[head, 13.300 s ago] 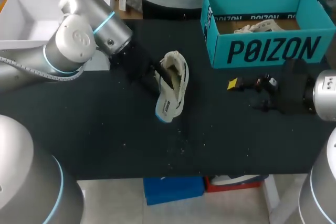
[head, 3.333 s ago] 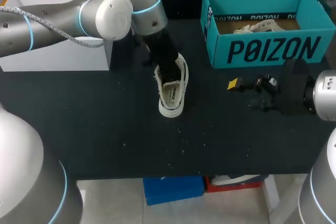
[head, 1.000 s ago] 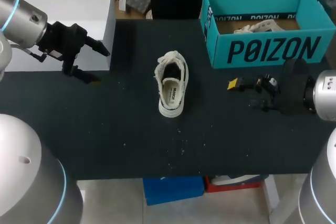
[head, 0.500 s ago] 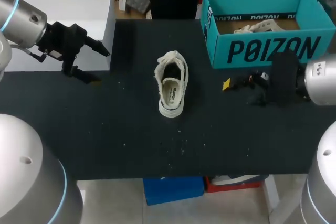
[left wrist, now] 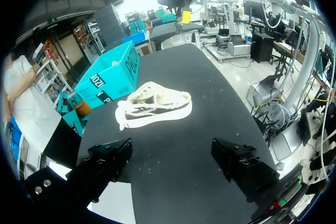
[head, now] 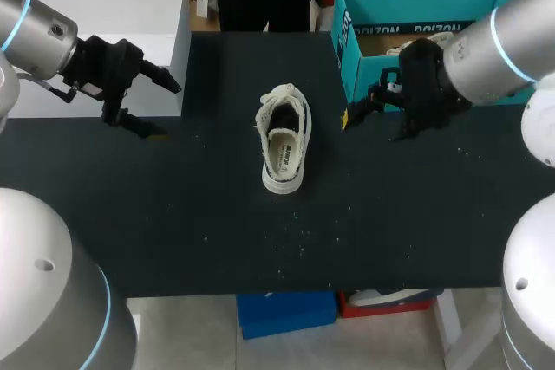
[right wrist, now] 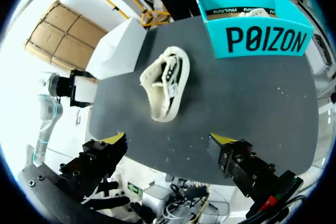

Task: Take the shoe out of the shoebox, open the shoe tongue, remove and reinsert the insole, then place the shoe into the shoebox

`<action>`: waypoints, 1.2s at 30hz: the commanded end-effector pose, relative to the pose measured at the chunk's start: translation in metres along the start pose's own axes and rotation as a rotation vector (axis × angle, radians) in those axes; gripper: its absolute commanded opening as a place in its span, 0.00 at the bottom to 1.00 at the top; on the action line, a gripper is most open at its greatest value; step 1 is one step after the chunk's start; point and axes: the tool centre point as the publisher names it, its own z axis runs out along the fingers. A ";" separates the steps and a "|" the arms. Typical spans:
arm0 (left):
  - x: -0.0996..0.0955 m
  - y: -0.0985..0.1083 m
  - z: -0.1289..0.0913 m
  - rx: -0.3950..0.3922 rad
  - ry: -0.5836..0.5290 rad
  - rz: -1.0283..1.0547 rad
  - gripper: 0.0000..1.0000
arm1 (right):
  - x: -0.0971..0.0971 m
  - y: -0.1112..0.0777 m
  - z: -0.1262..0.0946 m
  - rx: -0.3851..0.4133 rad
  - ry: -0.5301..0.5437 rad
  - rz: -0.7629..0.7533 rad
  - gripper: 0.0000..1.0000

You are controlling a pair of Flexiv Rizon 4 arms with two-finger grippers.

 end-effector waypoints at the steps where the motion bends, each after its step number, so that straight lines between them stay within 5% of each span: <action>1: 0.000 0.000 0.001 -0.002 -0.003 0.001 1.00 | 0.005 0.033 0.048 0.115 -0.236 -0.014 1.00; 24: 0.000 0.000 0.001 -0.002 -0.003 0.001 1.00 | 0.001 0.093 0.150 0.168 -0.420 -0.109 1.00; 36: 0.000 0.000 0.001 -0.002 -0.003 0.001 1.00 | 0.001 0.095 0.187 0.174 -0.460 -0.118 1.00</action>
